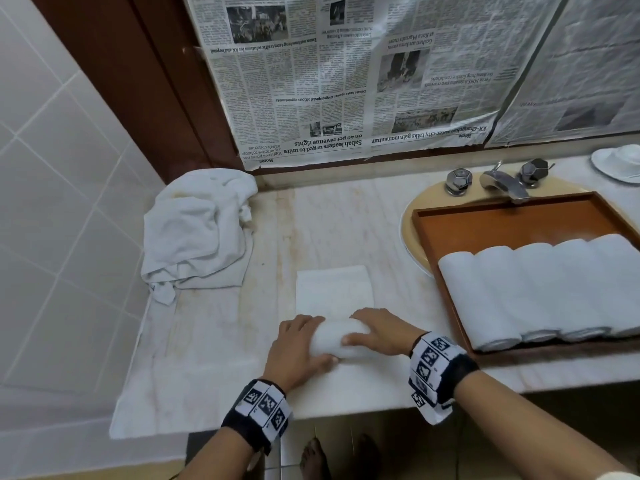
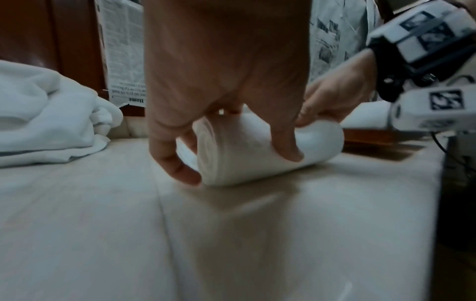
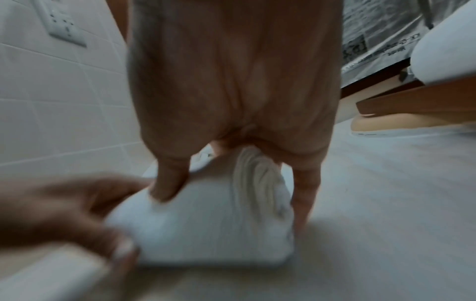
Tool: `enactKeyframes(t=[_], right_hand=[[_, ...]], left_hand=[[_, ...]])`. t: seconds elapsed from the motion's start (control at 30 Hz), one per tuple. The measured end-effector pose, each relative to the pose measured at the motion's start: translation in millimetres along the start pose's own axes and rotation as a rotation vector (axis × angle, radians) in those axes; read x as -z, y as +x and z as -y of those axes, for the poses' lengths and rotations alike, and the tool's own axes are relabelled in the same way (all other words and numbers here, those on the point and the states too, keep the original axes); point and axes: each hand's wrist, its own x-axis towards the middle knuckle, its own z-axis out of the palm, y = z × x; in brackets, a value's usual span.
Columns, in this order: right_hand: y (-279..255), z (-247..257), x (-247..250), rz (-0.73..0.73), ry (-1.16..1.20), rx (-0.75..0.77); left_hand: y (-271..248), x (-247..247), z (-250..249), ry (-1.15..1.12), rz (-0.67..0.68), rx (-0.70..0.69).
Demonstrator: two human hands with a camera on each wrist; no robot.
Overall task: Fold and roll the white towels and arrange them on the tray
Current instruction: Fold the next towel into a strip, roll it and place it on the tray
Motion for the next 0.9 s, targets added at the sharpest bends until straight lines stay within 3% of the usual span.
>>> enactKeyframes(t=[0.07, 0.13, 0.23, 0.4, 0.5, 0.57, 0.67, 0.73, 0.83, 0.9], right_hand=[[-11, -1, -17, -0.25, -0.238, 0.092], [-18, 2, -35, -0.37, -0.418, 0.147], [-15, 3, -41, -0.27, -0.361, 0.096], [-2, 4, -7, -0.001, -0.03, 0.017], [2, 8, 7, 0.128, -0.005, -0.01], [-1, 10, 5, 0.084, -0.013, -0.038], [-16, 7, -19, -0.175, -0.235, -0.006], [-23, 1, -35, -0.26, -0.35, 0.068], [-18, -5, -37, -0.222, -0.274, 0.056], [-11, -5, -24, -0.104, -0.156, 0.007]], left_hand=[[10, 11, 2, -0.063, 0.105, 0.031], [19, 22, 3, -0.101, 0.198, 0.028], [17, 23, 3, -0.157, 0.175, 0.0], [-14, -8, 6, -0.143, -0.088, -0.126], [-15, -7, 7, -0.101, -0.051, -0.075], [-7, 6, 4, -0.034, 0.053, -0.031], [13, 28, -3, 0.013, 0.221, 0.043], [19, 34, -4, 0.005, 0.285, 0.078], [13, 28, -3, -0.087, 0.268, 0.086], [-2, 20, -4, -0.12, 0.139, 0.053]])
